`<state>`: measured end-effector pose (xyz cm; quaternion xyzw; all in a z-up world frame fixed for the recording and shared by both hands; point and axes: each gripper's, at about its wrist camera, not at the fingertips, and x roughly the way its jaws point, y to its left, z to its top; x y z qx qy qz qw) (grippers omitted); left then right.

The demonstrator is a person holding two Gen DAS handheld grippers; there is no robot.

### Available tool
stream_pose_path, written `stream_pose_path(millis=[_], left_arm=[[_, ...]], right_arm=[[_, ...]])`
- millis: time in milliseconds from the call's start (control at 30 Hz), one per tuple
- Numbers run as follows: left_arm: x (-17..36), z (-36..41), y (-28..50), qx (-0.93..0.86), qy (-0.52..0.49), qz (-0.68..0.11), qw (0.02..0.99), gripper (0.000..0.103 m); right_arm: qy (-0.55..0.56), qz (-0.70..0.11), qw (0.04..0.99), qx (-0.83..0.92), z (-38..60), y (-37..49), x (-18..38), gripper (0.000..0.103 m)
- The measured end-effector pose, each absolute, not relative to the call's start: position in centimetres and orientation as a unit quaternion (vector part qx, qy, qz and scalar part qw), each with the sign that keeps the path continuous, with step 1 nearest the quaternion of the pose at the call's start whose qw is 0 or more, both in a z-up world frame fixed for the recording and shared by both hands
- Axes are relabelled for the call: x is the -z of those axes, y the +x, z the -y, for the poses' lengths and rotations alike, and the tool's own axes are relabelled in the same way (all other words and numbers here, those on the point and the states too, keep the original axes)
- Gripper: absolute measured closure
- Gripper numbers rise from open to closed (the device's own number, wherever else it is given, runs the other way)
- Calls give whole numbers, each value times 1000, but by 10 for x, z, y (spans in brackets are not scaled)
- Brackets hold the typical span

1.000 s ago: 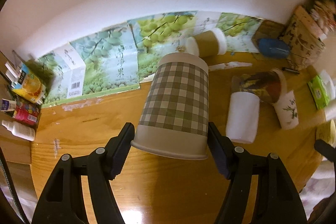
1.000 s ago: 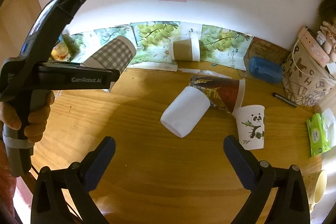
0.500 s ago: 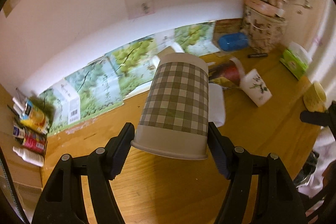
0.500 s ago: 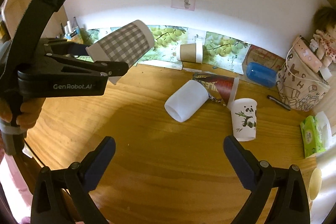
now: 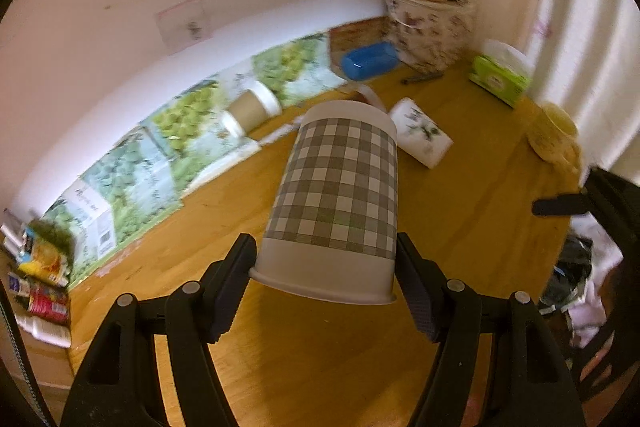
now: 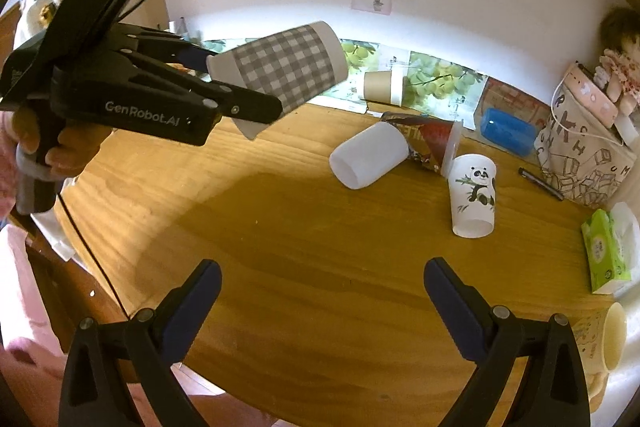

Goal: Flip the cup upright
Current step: 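Lift the plaid cup with the left tool and rotate it, then lower the plaid cup rim-up onto the desk and open the left tool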

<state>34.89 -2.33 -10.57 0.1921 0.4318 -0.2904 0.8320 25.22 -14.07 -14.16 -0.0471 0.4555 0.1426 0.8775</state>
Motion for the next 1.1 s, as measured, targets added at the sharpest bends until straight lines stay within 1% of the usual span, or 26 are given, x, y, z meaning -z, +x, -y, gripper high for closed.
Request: stream_pose_path(millis=[133,467,633,1100], left_arm=[[113,31,337,323,214,-429,816,30],[133,50,328,399,225,-430,778,30],[145,61,325,436,247,-422,755,30],[177,81,328,524,311,-420,673,30]], right_arm=[[-47,-451,878,-150,150,242,144,2],[-79,-460,869,-165,159,226,157,2],[-90,-467,861,-178,159,223,161,2],[-120,-488,844,-187,158,242,175,2]])
